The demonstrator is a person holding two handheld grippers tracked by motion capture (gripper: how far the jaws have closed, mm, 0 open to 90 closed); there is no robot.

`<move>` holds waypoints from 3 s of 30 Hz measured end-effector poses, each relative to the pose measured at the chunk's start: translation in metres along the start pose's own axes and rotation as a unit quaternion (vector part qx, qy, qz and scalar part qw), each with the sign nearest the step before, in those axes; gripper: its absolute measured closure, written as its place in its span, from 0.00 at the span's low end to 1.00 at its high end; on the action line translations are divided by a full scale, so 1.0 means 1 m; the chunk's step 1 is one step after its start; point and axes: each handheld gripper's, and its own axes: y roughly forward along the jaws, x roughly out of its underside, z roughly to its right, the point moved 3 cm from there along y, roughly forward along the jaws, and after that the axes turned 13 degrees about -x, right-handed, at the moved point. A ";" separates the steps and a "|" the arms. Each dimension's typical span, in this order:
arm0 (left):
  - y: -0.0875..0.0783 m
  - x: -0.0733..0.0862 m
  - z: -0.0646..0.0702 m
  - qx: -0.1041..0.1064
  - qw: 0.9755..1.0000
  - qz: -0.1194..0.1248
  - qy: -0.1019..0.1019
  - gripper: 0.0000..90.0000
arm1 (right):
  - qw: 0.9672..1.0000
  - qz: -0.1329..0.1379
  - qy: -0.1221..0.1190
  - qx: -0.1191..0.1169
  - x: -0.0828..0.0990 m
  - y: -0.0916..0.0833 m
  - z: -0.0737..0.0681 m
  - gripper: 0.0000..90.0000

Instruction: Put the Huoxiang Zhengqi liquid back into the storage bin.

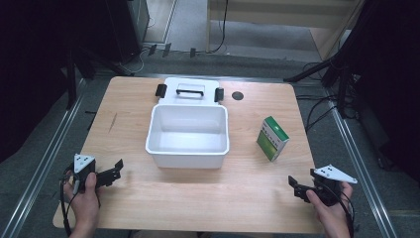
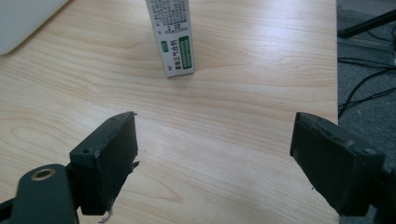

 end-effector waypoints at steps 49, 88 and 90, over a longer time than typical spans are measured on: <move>0.008 -0.005 -0.003 -0.015 1.000 -0.008 0.006 0.01 | 0.960 -0.271 -0.073 -0.010 -0.105 0.019 -0.036 0.18; 0.011 -0.006 0.001 0.006 1.000 -0.006 0.019 0.01 | 0.928 -0.369 -0.053 0.006 -0.170 0.058 -0.039 0.32; 0.011 -0.007 0.001 0.008 1.000 -0.007 0.019 0.01 | 0.927 -0.370 -0.052 0.000 -0.170 0.061 -0.039 0.33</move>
